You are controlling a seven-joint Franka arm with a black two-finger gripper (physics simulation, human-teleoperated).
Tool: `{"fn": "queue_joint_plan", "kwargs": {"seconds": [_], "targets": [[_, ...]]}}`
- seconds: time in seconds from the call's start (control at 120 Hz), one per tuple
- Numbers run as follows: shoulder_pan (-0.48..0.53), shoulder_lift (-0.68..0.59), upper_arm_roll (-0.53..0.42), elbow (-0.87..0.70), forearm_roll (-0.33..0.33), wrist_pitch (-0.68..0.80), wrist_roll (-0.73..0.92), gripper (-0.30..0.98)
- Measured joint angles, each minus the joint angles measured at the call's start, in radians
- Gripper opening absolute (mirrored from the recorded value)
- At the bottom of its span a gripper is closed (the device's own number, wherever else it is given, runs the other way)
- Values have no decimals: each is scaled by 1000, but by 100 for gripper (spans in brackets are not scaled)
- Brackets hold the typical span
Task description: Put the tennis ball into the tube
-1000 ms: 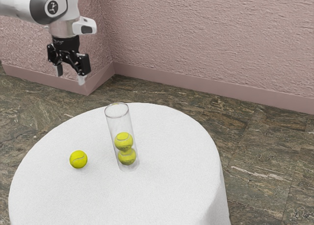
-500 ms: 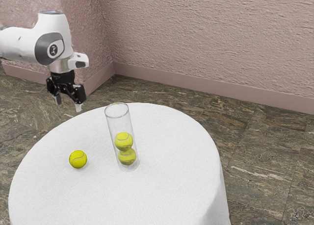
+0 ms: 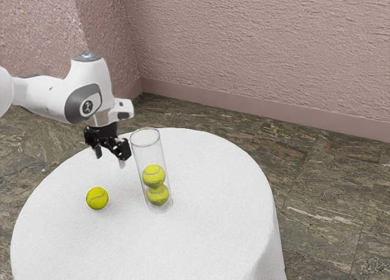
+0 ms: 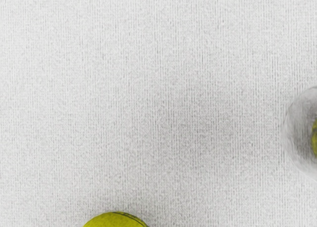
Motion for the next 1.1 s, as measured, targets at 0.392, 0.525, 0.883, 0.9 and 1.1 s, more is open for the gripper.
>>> {"fn": "queue_joint_plan", "kwargs": {"seconds": [0.392, 0.525, 0.883, 0.9, 1.1], "targets": [[6, -10, 28, -110, -41, 85, -62, 69], [-102, -58, 101, -163, -37, 94, -98, 69], [-149, -104, 201, -262, -26, 143, -139, 69], [-134, -104, 199, -261, -25, 144, -138, 69], [61, -57, 165, -232, -22, 152, -123, 69]]}}
